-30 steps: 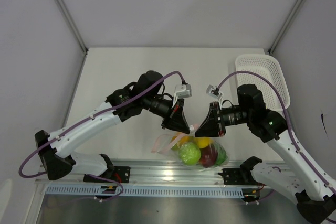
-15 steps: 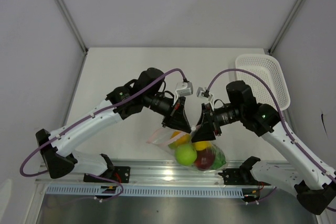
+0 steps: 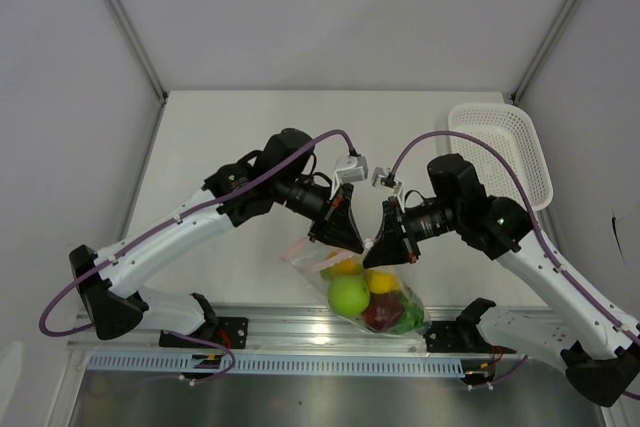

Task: Place the food in the zip-top bag and seal the zipper
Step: Zip the zipper food storage bag at the center of the board.

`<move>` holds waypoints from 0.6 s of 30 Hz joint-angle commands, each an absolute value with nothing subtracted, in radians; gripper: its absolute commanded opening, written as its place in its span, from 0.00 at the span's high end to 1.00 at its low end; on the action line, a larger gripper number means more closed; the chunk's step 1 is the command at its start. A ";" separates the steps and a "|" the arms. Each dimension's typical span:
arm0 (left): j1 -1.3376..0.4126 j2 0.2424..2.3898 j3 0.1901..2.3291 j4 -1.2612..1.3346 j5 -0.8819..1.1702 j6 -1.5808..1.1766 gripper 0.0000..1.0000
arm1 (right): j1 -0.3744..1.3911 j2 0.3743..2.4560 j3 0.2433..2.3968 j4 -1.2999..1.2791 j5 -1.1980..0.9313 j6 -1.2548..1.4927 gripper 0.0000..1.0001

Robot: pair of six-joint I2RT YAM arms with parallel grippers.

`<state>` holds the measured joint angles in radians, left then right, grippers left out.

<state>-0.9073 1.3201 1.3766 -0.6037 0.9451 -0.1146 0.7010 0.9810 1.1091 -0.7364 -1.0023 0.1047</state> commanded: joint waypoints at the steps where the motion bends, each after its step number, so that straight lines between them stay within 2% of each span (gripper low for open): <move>1: -0.905 1.313 1.410 -0.534 0.974 -0.124 0.99 | 0.696 0.953 1.120 -0.704 -1.000 0.121 1.00; 4: -0.905 1.316 1.410 -0.525 0.968 -0.132 0.99 | 0.696 0.931 1.105 -0.683 -0.989 0.133 1.00; 5: -0.905 1.315 1.410 -0.522 0.968 -0.135 0.96 | 0.698 0.927 1.098 -0.681 -0.988 0.135 1.00; 6: -0.905 1.315 1.410 -0.519 0.959 -0.141 0.84 | 0.696 0.910 1.094 -0.672 -0.986 0.143 1.00; 8: -0.904 1.310 1.410 -0.508 0.954 -0.147 0.71 | 0.698 0.897 1.083 -0.637 -0.985 0.164 1.00; 9: -0.904 1.309 1.407 -0.500 0.956 -0.153 0.59 | 0.698 0.894 1.083 -0.638 -0.983 0.164 1.00; 11: -0.904 1.301 1.399 -0.480 0.962 -0.159 0.51 | 0.698 0.894 1.086 -0.647 -0.979 0.161 1.00; 15: -0.905 1.312 1.408 -0.437 0.982 -0.190 0.47 | 0.706 0.902 1.085 -0.650 -0.979 0.160 1.00; 18: -0.905 1.338 1.425 -0.439 0.988 -0.205 0.50 | 0.707 0.905 1.089 -0.646 -0.977 0.163 1.00</move>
